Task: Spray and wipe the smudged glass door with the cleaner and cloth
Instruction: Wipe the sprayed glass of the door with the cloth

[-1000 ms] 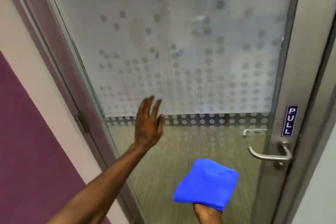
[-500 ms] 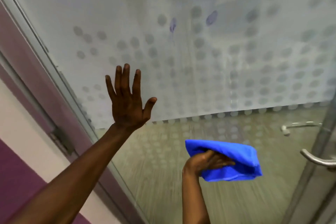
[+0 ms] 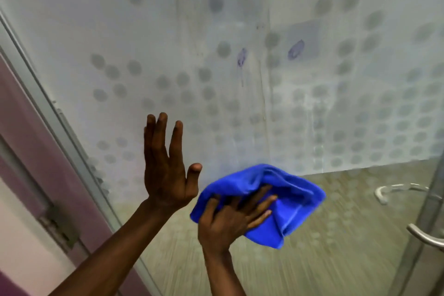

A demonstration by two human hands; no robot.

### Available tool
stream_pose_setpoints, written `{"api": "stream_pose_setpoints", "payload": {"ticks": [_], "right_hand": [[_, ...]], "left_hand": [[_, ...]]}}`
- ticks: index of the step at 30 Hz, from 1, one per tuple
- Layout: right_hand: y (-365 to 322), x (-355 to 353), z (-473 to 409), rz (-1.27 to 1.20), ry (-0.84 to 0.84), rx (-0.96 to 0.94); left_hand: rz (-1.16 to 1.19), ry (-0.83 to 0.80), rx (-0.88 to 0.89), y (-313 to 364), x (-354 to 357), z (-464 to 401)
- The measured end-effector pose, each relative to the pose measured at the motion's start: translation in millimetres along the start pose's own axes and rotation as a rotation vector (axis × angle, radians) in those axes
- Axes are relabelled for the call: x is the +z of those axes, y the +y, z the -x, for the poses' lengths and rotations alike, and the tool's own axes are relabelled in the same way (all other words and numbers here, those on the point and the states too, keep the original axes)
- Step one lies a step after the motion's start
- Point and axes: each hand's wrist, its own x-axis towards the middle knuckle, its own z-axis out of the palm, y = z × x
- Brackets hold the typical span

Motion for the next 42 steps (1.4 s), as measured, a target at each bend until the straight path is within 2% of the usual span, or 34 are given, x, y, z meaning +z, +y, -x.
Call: {"api": "stream_pose_setpoints", "payload": {"ticks": [2, 4, 5, 6, 7, 10, 13, 15, 17, 20, 23, 28, 30, 31, 32, 35, 38, 40, 42], "right_hand": [[2.0, -2.1, 13.7, 0.027, -0.145, -0.316], [10.9, -9.4, 6.1, 0.077, -0.228, -0.541], [19.8, -14.2, -4.9, 0.096, -0.238, -0.614], [31.8, -16.1, -16.7, 0.127, -0.166, -0.678], [37.7, -21.2, -27.2, 0.127, -0.138, -0.67], [51.0, -34.8, -73.2, 0.151, 0.041, -0.409], [49.0, -46.6, -118.2, 0.012, 0.261, -0.015], [42.2, -50.5, -139.4, -0.072, 0.356, 0.183], [29.7, -48.6, -146.1, -0.126, 0.385, 0.245], [9.8, -42.7, -144.9, -0.145, 0.432, 0.222], [-13.8, -40.4, -136.5, -0.13, 0.428, 0.014], [-38.2, -46.9, -113.1, 0.062, 0.158, -0.814], [-32.4, -53.4, -129.5, 0.13, 0.158, -0.943], [-28.8, -58.6, -143.0, 0.138, 0.178, -0.914], [-25.8, -65.5, -158.1, 0.132, 0.217, -0.806], [-17.7, -86.9, -216.1, 0.027, 0.402, -0.306], [-30.7, -106.5, -264.7, -0.147, 0.498, 0.058], [-52.0, -111.8, -272.1, -0.156, 0.49, 0.098], [-77.8, -108.7, -258.4, -0.053, 0.474, -0.11]], "left_hand": [[0.091, 0.018, -0.032, 0.1, -3.5, -0.6], [0.131, 0.049, -0.051, -0.2, -5.6, -3.3], [0.128, 0.064, -0.051, -0.3, -6.9, -5.9], [0.11, 0.076, -0.044, 0.2, -7.6, -10.4], [0.083, 0.078, -0.039, 0.6, -9.2, -14.6], [0.01, 0.117, -0.042, 2.0, -18.3, -42.6], [-0.064, 0.146, -0.05, -4.1, -29.9, -78.5], [-0.099, 0.133, -0.073, -9.7, -33.9, -94.3], [-0.126, 0.1, -0.119, -11.0, -33.2, -100.7], [-0.201, 0.049, -0.122, -10.1, -29.5, -99.7], [-0.216, 0.016, -0.075, -10.6, -28.3, -97.6], [-0.173, 0.022, -0.086, -11.3, -29.5, -99.9], [-0.12, 0.071, -0.104, -6.4, -32.4, -107.6], [-0.104, 0.093, -0.106, -3.4, -33.6, -114.1], [-0.101, 0.105, -0.105, -1.2, -34.9, -121.5], [-0.14, 0.086, -0.104, 1.3, -38.7, -143.2], [-0.223, 0.011, -0.124, 0.9, -36.5, -151.7], [-0.265, -0.013, -0.122, 2.0, -33.7, -151.4], [-0.28, -0.01, -0.118, 2.4, -32.1, -150.9]]}}
